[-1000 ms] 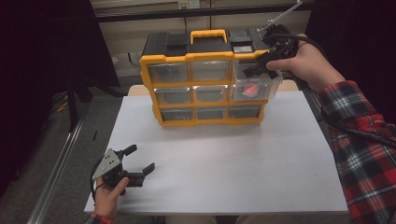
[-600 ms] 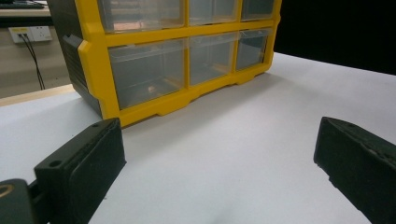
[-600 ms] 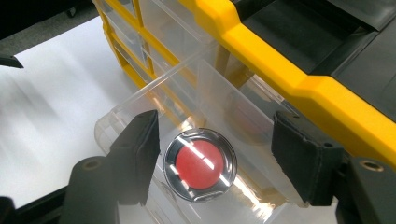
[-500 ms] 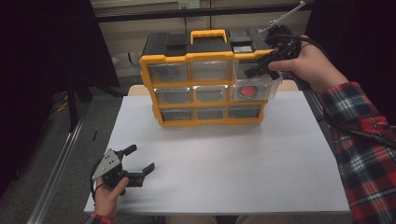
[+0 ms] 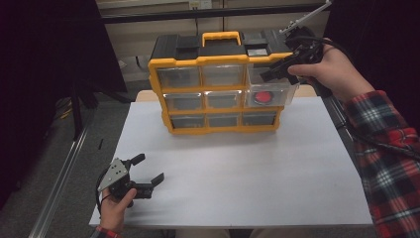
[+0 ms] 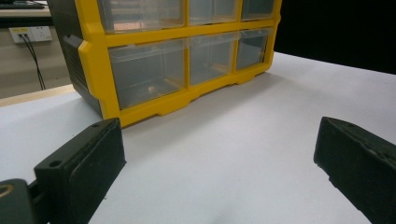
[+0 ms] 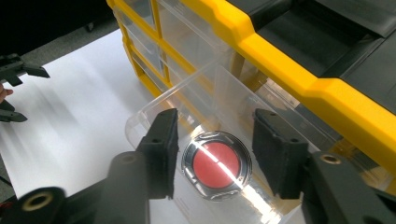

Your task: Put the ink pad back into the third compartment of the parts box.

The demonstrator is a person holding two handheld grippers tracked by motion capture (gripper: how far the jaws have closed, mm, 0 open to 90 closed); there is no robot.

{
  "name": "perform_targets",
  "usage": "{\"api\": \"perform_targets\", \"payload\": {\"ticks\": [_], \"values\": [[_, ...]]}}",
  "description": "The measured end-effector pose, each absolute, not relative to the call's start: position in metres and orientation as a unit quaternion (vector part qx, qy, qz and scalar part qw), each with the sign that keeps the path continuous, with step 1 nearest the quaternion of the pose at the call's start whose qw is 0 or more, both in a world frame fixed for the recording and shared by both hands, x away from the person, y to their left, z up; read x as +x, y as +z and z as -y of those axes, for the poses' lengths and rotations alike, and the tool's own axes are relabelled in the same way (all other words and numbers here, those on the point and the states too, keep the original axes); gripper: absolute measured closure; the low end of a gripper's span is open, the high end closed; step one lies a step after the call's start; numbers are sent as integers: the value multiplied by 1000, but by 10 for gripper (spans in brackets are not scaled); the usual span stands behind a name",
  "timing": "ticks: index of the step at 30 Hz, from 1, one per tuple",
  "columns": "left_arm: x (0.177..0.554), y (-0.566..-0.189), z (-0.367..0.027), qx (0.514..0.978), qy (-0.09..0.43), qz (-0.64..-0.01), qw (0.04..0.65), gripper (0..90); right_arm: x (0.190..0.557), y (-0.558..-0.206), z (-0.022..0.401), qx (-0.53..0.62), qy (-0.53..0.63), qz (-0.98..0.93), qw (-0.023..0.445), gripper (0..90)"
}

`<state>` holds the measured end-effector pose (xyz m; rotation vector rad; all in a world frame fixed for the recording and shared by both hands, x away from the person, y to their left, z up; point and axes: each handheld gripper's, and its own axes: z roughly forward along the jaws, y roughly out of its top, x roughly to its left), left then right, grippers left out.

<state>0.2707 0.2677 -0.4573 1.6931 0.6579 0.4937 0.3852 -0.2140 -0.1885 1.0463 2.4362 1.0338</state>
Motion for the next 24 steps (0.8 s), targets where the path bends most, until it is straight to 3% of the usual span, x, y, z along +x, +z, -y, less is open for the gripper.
{"api": "perform_targets", "payload": {"ticks": [24], "values": [[270, -457, -266, 728, 212, -282, 588, 19, 367, -187, 217, 331, 387, -850, 135, 857]]}}
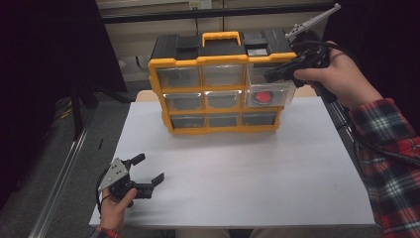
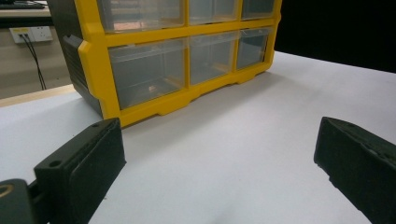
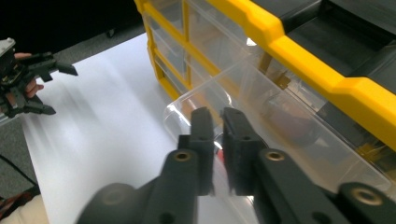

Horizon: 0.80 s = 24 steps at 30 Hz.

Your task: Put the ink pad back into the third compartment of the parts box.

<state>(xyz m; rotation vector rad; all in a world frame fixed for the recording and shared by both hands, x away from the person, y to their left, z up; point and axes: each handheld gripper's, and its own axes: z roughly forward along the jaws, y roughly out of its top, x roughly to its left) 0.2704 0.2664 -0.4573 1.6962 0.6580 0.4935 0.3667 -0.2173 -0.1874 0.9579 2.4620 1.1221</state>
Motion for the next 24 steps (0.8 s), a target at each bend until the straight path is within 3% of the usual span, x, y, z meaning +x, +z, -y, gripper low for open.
{"api": "perform_targets", "payload": {"ticks": [2, 11, 24], "values": [[270, -457, -266, 727, 211, -283, 589, 19, 365, -187, 216, 319, 387, -854, 136, 900], [270, -457, -266, 727, 211, -284, 589, 19, 363, -187, 215, 311, 387, -860, 114, 900], [271, -457, -267, 733, 216, -278, 583, 19, 360, -197, 212, 293, 387, -866, 118, 900]]}}
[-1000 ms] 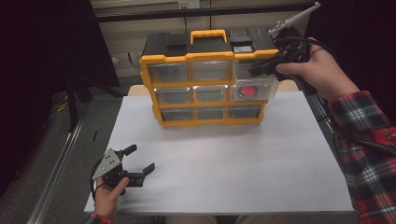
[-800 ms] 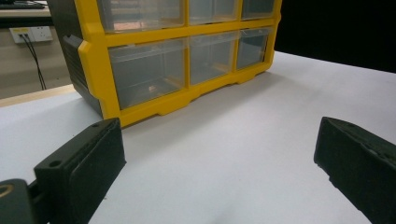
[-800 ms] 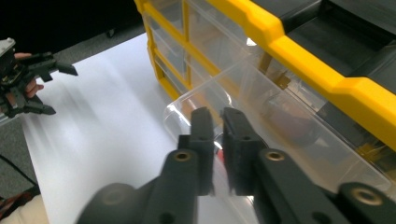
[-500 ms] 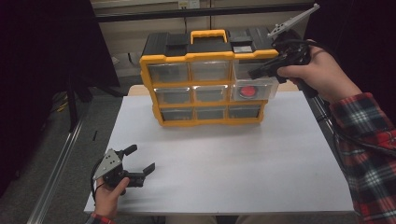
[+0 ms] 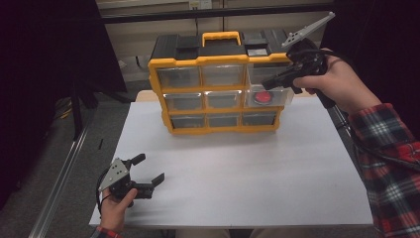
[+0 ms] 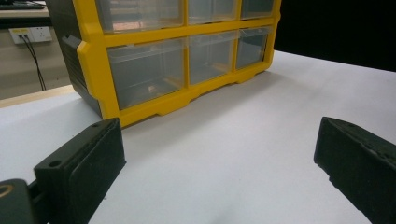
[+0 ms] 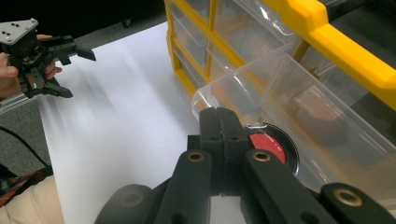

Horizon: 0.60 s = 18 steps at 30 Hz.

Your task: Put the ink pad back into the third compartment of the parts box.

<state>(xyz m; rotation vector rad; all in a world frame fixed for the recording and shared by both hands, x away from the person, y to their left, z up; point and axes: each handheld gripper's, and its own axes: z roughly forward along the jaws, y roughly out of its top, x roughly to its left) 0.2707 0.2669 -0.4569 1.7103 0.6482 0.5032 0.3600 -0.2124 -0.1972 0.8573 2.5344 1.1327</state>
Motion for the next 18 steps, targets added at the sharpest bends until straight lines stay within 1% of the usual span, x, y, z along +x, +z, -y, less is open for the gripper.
{"api": "perform_targets", "payload": {"ticks": [14, 18], "values": [[271, -457, -267, 735, 217, -276, 579, 19, 359, -205, 216, 288, 389, -867, 117, 900], [271, -457, -267, 736, 217, -275, 580, 19, 360, -205, 216, 289, 387, -866, 126, 900]]}}
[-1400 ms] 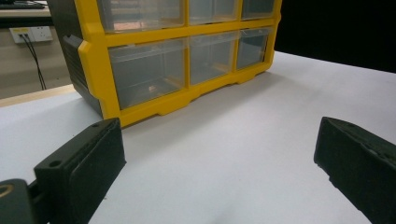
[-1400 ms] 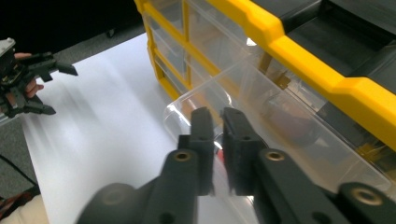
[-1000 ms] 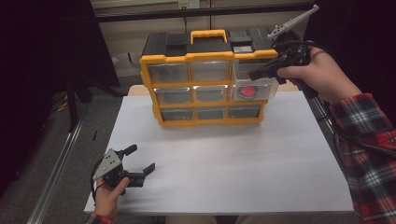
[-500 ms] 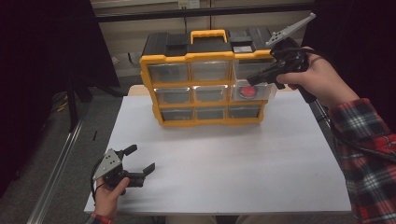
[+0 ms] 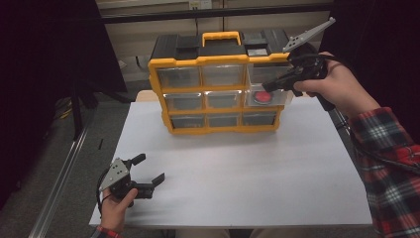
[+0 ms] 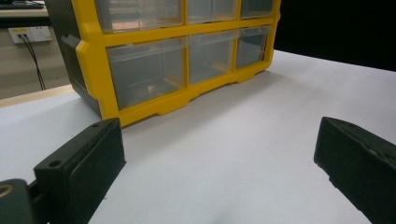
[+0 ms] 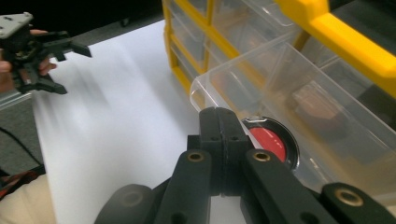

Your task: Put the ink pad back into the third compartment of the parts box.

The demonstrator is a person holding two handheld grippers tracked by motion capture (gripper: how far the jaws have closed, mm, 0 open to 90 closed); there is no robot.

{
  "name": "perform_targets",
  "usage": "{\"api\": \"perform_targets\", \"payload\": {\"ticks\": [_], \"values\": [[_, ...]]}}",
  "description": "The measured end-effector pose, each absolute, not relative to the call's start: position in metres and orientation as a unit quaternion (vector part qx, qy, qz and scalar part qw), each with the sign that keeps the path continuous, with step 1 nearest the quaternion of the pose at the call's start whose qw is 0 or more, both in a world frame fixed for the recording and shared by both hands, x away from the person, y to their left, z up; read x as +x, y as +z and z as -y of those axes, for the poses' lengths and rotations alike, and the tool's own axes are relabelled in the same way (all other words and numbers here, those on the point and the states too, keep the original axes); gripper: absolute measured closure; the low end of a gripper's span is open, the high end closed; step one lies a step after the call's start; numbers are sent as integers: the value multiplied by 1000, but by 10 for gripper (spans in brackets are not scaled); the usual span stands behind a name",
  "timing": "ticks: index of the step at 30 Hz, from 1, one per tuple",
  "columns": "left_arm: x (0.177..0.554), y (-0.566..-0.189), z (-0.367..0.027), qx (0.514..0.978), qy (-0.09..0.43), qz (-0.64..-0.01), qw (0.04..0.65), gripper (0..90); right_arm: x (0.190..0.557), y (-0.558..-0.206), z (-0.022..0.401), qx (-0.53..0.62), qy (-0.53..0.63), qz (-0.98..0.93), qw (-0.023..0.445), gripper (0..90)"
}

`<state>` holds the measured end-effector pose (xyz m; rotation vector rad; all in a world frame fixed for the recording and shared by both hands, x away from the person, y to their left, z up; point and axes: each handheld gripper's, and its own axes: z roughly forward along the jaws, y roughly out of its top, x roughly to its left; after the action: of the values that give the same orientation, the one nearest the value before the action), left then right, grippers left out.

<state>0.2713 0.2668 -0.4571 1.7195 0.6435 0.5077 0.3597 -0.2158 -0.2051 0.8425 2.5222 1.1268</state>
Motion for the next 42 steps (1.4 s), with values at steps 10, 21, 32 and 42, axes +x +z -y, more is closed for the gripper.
{"api": "perform_targets", "payload": {"ticks": [10, 21, 32, 42], "values": [[272, -458, -267, 733, 214, -276, 583, 19, 363, -206, 217, 294, 386, -864, 137, 900], [273, -458, -268, 737, 214, -271, 581, 19, 364, -208, 217, 292, 384, -865, 135, 900], [272, -458, -268, 733, 213, -277, 584, 19, 367, -211, 218, 297, 385, -862, 143, 900], [272, -458, -267, 733, 214, -275, 584, 19, 368, -209, 218, 302, 383, -860, 151, 900]]}}
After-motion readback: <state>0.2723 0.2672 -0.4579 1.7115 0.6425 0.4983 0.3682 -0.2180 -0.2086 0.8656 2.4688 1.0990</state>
